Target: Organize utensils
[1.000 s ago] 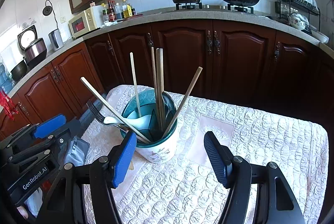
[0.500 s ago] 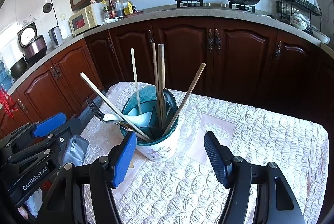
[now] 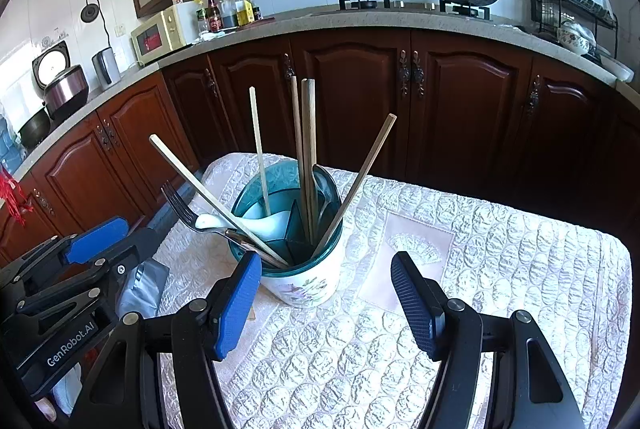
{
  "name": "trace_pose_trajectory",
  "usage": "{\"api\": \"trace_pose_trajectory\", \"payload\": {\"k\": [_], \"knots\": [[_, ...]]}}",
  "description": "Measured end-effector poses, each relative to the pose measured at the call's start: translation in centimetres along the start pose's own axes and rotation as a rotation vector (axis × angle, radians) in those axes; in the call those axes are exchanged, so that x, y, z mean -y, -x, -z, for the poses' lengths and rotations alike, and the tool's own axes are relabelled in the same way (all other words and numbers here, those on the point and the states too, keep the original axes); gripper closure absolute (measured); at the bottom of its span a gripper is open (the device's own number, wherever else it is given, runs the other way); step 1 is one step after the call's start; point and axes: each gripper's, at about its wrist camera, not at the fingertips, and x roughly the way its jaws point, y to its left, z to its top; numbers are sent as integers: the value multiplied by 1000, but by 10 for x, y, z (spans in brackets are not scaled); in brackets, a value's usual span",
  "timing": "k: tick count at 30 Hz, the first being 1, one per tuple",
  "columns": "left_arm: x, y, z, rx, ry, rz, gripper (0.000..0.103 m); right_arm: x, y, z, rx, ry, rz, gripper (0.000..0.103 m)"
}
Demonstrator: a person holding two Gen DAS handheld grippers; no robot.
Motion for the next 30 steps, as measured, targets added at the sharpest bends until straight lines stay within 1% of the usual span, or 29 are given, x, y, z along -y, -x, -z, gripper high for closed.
{"api": "trace_pose_trajectory", "payload": {"k": [16, 22, 30], "knots": [[-3, -4, 0, -10, 11, 5, 64, -2, -7, -1, -12, 10, -3, 38], [-4, -9, 2, -21, 21, 21, 64, -2, -10, 1, -21, 12, -4, 38], [-4, -13, 5, -13, 10, 12, 64, 7, -14, 6, -31, -9, -5, 38]]}}
